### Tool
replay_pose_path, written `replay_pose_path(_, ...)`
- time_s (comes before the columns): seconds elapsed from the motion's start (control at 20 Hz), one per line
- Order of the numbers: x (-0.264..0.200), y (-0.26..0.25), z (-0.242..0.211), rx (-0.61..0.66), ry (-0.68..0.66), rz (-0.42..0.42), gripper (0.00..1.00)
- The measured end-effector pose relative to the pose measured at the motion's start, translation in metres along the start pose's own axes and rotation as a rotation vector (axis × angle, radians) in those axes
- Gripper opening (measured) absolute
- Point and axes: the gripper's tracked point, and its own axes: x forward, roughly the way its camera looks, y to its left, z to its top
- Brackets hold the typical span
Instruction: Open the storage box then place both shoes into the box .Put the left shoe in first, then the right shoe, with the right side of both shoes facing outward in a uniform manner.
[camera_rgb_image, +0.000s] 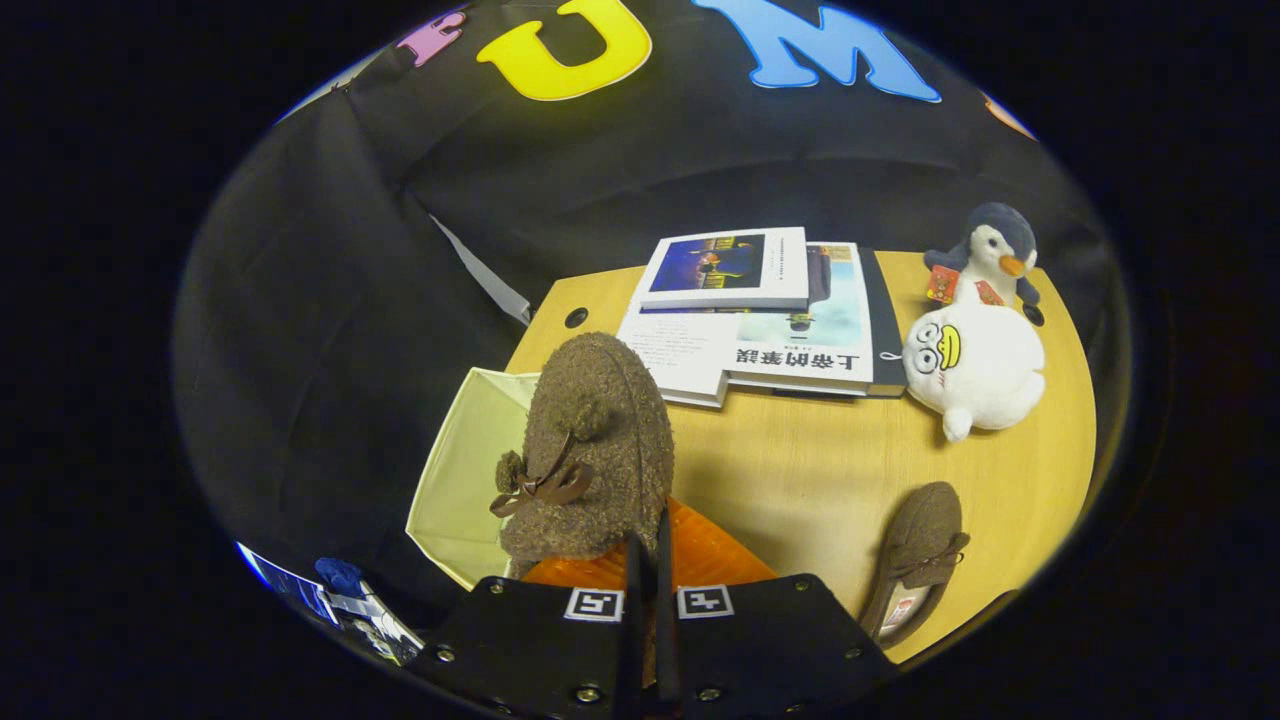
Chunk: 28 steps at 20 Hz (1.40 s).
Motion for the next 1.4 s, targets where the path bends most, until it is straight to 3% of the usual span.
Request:
replay_pose_path(0.65,0.059,0.119,0.011,-0.11,0.102,0.085,0.05)
replay_pose_path(1.3,0.13,0.152,-0.009,-0.179,0.185,0.062,0.07)
replay_pose_path(1.4,0.136,0.146,-0.019,-0.193,0.221,0.038,0.67)
